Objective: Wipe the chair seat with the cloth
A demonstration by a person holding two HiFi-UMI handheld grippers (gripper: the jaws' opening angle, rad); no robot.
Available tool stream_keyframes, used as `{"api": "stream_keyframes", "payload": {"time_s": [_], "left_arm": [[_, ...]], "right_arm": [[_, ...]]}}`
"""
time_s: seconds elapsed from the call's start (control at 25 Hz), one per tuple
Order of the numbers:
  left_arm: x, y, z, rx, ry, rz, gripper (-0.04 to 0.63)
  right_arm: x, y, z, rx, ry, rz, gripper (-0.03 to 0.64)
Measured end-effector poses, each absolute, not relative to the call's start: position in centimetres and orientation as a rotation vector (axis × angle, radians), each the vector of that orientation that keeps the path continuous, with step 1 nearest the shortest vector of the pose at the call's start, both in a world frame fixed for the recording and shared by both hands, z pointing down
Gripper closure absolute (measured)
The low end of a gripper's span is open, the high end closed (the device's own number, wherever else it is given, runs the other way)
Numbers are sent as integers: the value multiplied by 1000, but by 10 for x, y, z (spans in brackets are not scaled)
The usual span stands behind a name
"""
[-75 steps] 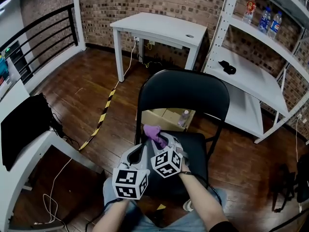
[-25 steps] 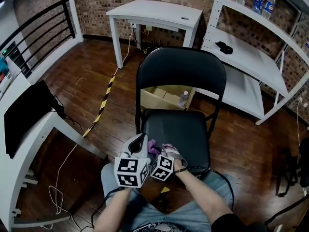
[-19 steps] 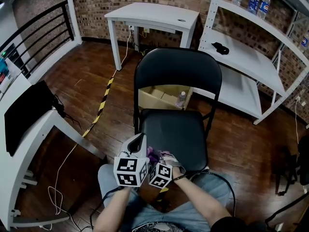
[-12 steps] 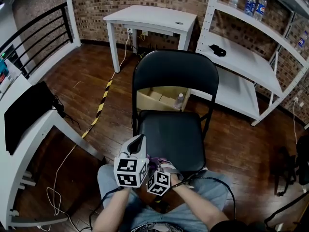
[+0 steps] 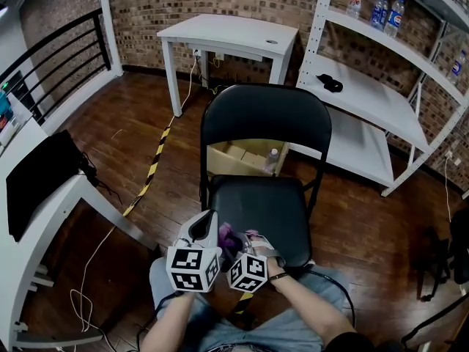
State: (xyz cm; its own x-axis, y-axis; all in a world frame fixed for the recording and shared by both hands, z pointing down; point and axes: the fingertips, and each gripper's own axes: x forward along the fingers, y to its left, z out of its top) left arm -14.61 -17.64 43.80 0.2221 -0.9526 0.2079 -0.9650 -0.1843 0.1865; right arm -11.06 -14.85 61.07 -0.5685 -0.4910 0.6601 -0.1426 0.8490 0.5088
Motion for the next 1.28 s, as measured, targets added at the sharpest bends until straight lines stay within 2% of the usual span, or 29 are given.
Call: {"api": "stream_keyframes", "payload": {"time_s": [0.28,0.56,0.88,1.28], "left_arm": [[-147,-191,428,2242,-1789,38,591],[-146,-215,442,2245,-1754,88,591],[-145,-232,465,2225,-1717,161,592],[-148,-239,479,2193,-1713,191,591]], "right_arm": [[-102,-282,550,670,-2107,-587,512],[-92,-367,588,691,-2004,-508,512],[-79,-410,655,641,-1884,-442,512],[-77,-418,677,598,-1826,-473,512]]}}
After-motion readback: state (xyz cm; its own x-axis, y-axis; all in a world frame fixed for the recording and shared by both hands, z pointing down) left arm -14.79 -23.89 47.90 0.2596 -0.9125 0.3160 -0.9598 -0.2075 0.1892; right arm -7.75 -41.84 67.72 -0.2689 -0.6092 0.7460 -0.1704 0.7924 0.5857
